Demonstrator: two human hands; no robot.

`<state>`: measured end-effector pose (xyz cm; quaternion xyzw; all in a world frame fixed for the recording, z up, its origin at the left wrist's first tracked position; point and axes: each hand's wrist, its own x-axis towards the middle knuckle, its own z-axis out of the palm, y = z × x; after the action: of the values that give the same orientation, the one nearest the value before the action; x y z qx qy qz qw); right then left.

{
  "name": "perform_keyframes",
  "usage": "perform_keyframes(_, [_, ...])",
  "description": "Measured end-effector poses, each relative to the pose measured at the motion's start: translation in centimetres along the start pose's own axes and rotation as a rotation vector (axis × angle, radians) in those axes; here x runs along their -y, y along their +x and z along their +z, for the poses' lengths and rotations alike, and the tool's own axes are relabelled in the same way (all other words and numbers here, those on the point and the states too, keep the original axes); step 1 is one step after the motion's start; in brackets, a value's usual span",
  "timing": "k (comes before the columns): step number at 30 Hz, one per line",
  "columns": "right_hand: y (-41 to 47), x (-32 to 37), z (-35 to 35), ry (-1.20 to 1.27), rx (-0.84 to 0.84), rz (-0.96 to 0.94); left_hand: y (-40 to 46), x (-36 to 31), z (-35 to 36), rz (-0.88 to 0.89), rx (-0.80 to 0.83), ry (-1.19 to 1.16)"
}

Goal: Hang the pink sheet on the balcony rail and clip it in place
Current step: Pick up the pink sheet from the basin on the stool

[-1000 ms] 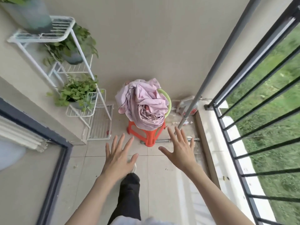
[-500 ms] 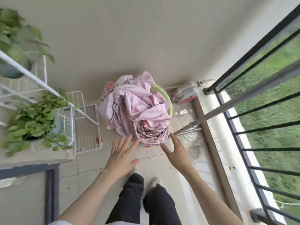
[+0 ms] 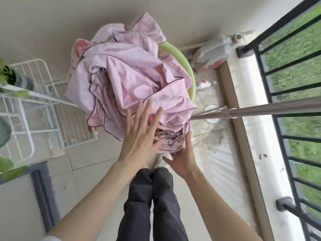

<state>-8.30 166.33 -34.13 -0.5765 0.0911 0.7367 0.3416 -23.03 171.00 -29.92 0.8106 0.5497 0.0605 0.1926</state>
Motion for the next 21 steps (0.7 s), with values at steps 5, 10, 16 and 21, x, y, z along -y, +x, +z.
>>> perform_keyframes(5, [-0.3,0.6,0.5,0.368,-0.048,0.027,4.5,2.6,-0.1,-0.096,0.357,0.076])
perform_keyframes(10, [-1.7,3.7,2.0,0.362,0.067,-0.002,5.7,1.6,-0.6,-0.093,0.513,-0.021])
perform_keyframes(16, [-2.3,6.9,4.5,0.098,0.043,-0.140,6.2,0.4,-1.4,-0.256,0.285,-0.270])
perform_keyframes(21, [-4.0,8.8,6.2,0.036,0.060,-0.188,7.4,0.7,-3.9,-0.468,0.065,-0.563])
